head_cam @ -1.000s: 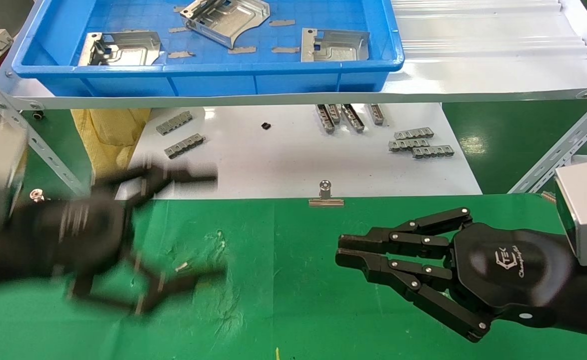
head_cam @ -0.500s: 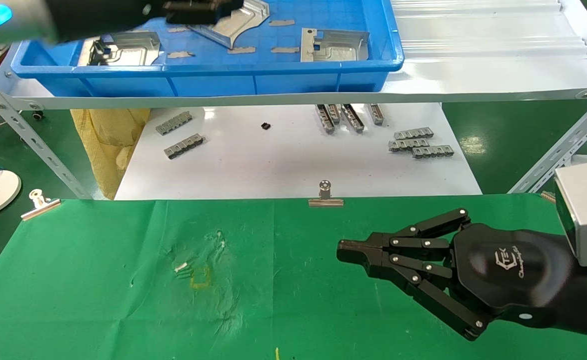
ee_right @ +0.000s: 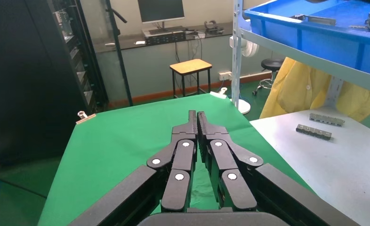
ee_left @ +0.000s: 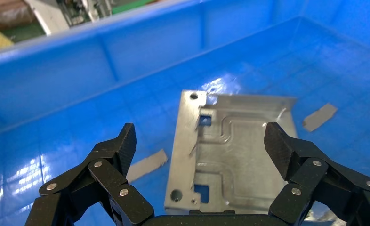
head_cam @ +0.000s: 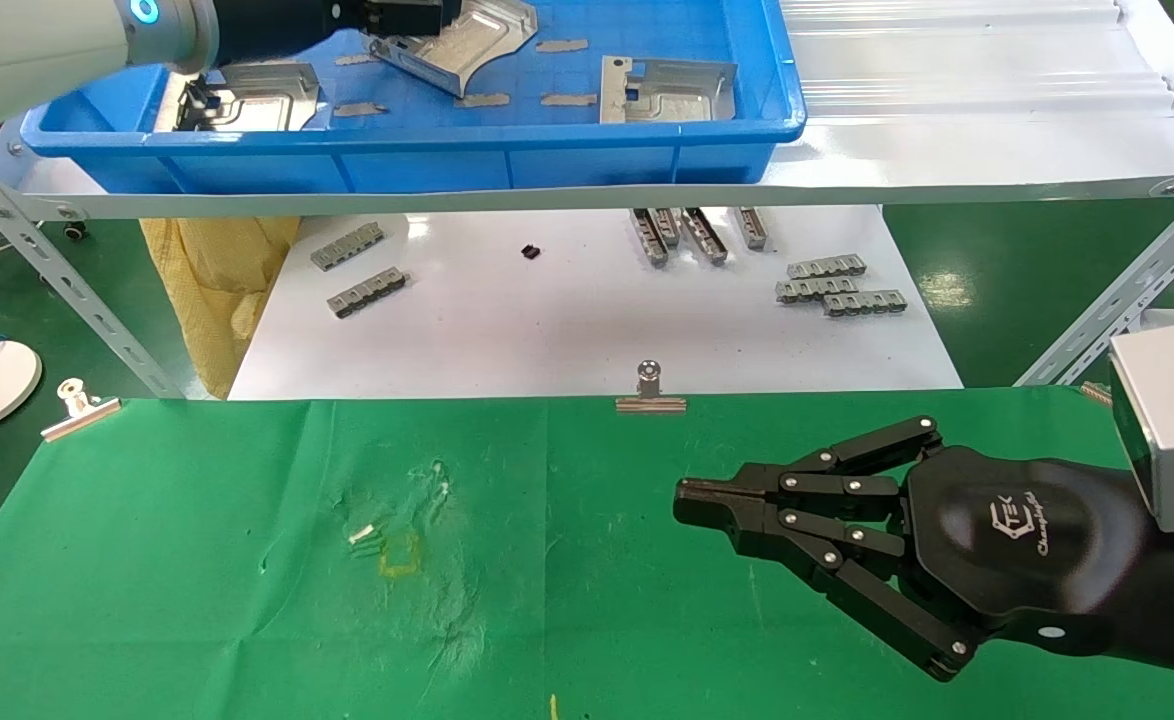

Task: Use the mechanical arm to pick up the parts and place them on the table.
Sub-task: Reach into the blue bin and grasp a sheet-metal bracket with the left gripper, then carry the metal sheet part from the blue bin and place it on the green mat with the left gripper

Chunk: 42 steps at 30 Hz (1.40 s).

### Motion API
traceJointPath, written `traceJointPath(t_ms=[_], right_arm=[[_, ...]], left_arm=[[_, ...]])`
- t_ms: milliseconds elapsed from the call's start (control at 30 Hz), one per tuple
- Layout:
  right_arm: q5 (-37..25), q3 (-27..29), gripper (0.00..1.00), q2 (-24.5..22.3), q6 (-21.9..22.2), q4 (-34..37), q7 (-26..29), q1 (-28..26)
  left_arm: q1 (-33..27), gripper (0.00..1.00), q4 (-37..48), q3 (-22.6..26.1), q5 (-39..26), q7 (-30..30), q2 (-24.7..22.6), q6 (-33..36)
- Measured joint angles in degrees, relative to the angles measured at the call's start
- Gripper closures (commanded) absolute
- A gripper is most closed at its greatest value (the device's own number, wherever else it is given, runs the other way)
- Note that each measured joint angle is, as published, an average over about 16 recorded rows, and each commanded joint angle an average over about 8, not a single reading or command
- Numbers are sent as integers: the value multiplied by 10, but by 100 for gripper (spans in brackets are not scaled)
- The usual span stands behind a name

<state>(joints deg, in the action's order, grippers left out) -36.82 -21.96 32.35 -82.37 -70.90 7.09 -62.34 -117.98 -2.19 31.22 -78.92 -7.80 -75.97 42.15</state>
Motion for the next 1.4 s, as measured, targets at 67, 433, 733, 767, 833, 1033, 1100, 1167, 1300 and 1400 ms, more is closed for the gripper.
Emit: traceJointPath(t_ms=[67, 433, 733, 767, 833, 1033, 1100, 1167, 1300, 1400], right_arm=[[0, 0, 0, 0, 0, 0, 0, 0], [0, 0, 0, 0, 0, 0, 0, 0], [0, 0, 0, 0, 0, 0, 0, 0], [0, 0, 0, 0, 0, 0, 0, 0], [0, 0, 0, 0, 0, 0, 0, 0], [0, 0, 0, 0, 0, 0, 0, 0], [0, 0, 0, 0, 0, 0, 0, 0], [0, 0, 0, 0, 0, 0, 0, 0], [0, 0, 0, 0, 0, 0, 0, 0], [0, 0, 0, 0, 0, 0, 0, 0]], left_arm=[[-2, 100, 8, 3, -5, -6, -4, -7], [1, 100, 10, 14, -20, -33, -10, -21], [5, 100, 0, 19, -24, -39, -10, -23], [6, 100, -1, 19, -24, -40, -10, -23], [7, 100, -2, 20, -24, -40, -10, -23], [9, 100, -6, 21, -24, -40, -9, -24], [9, 100, -8, 21, -23, -39, -9, -25], [9, 100, -9, 20, -21, -38, -9, -25], [8, 100, -13, 17, -16, -33, -7, -24], [6, 100, -17, 14, -10, -28, -4, -17]])
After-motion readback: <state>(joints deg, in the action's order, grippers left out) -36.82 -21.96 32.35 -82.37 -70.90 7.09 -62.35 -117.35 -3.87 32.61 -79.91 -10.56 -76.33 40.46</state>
